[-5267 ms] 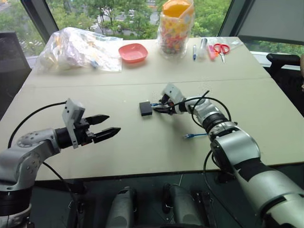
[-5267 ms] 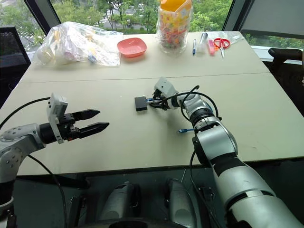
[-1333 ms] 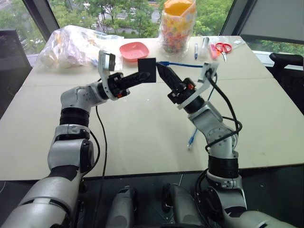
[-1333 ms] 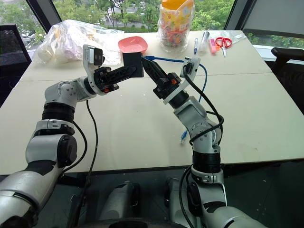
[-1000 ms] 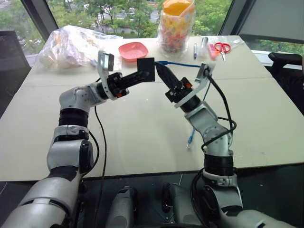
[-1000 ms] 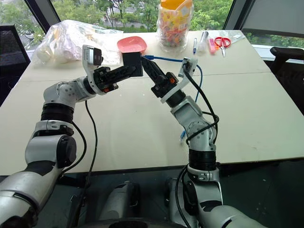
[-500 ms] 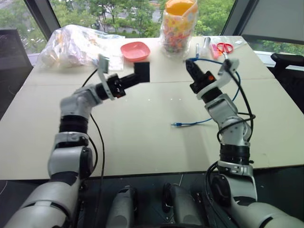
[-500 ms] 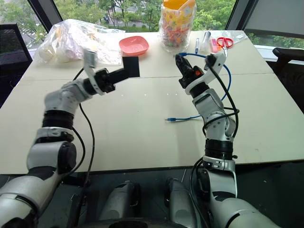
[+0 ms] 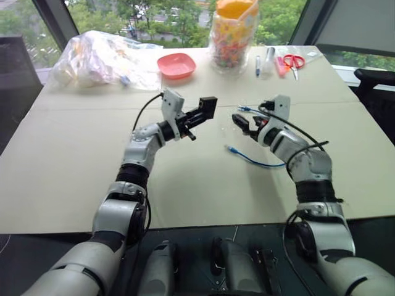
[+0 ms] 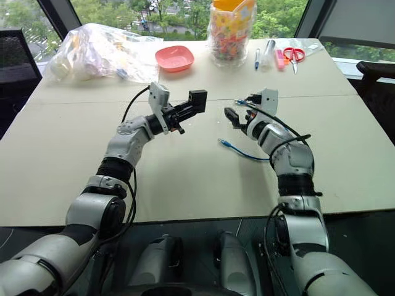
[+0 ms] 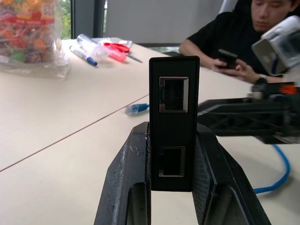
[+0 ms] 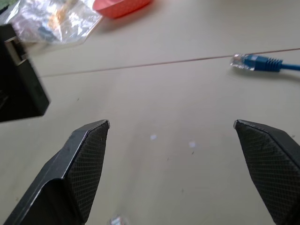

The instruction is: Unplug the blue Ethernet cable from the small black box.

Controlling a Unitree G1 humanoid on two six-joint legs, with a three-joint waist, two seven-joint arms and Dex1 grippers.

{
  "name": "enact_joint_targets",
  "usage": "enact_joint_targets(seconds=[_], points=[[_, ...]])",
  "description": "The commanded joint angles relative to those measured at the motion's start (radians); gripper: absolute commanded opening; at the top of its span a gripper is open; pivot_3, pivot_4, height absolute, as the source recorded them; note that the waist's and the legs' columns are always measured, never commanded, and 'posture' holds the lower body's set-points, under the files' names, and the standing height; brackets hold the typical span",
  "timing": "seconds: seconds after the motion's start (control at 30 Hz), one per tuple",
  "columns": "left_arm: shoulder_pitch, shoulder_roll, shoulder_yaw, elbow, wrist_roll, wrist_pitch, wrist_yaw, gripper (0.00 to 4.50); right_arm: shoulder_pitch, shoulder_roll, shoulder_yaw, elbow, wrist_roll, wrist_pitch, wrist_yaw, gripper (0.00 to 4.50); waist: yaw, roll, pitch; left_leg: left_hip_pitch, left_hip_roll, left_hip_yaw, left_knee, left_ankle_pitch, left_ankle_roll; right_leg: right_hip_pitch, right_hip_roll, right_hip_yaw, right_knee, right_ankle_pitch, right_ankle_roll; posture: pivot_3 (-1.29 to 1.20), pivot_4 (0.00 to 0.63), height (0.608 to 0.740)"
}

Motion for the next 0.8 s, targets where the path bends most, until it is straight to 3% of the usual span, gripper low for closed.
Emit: enact_joint_targets(seconds=[0.03, 0.23, 0.3, 0.43, 0.57, 0.67, 0.8], points=[[-0.052, -0.026, -0.008, 0.109, 0.048, -0.132, 0.069, 0.49, 0.067, 0.003, -0.01, -0.21, 0.036, 0.06, -0.011, 4.48, 0.003, 0.0, 0.0, 0.0, 0.0, 0.0, 0.0, 0.0, 0.0, 0.0, 0.0, 0.0, 0.0, 0.0, 0.0, 0.0, 0.15, 0.74], [-0.088, -0.081, -0.007, 0.287, 0.095, -0.201, 0.163, 0.49, 0.146, 0.049, -0.056, -0.341, 0.054, 0.065, -0.056, 4.48, 0.007, 0.0, 0.0, -0.001, 0.002, 0.0, 0.002, 0.0, 0.0, -0.001, 0.0, 0.0, -0.001, 0.001, 0.0, 0.0, 0.15, 0.74], [-0.094, -0.088, -0.01, 0.308, 0.107, -0.211, 0.167, 1.52, 0.155, 0.058, -0.071, -0.356, 0.05, 0.057, -0.066, 4.5, 0.008, 0.0, 0.0, -0.001, 0.002, 0.0, 0.002, 0.0, 0.0, -0.001, 0.0, -0.001, -0.001, 0.001, 0.0, 0.0, 0.15, 0.74], [-0.098, -0.083, -0.007, 0.32, 0.119, -0.214, 0.148, 3.13, 0.165, 0.063, -0.098, -0.373, 0.051, 0.045, -0.073, 4.5, 0.011, 0.0, 0.0, -0.003, 0.002, 0.0, 0.002, 0.0, 0.0, -0.002, 0.0, -0.001, -0.001, 0.001, 0.0, 0.0, 0.15, 0.74], [-0.089, -0.045, -0.014, 0.279, 0.121, -0.175, 0.082, 4.48, 0.182, 0.041, -0.099, -0.385, 0.041, 0.04, -0.056, 4.5, 0.012, 0.0, 0.0, -0.003, 0.002, 0.0, 0.002, 0.0, 0.0, -0.002, 0.0, -0.001, -0.001, 0.001, 0.0, 0.0, 0.15, 0.74], [-0.066, 0.012, -0.024, 0.176, 0.117, -0.13, 0.016, 4.48, 0.217, 0.0, -0.095, -0.42, 0.045, 0.036, -0.011, 4.5, 0.011, 0.0, 0.0, -0.003, 0.002, 0.0, 0.002, 0.0, 0.0, -0.002, 0.0, -0.001, -0.001, 0.001, 0.0, 0.0, 0.15, 0.74], [0.066, 0.154, -0.029, -0.245, 0.017, 0.179, -0.132, 4.48, 0.325, -0.106, -0.089, -0.517, 0.077, 0.019, 0.134, 4.5, 0.007, 0.0, 0.0, -0.004, 0.003, 0.0, 0.001, -0.001, 0.001, -0.003, 0.0, -0.001, -0.001, 0.001, 0.0, 0.0, 0.15, 0.74]])
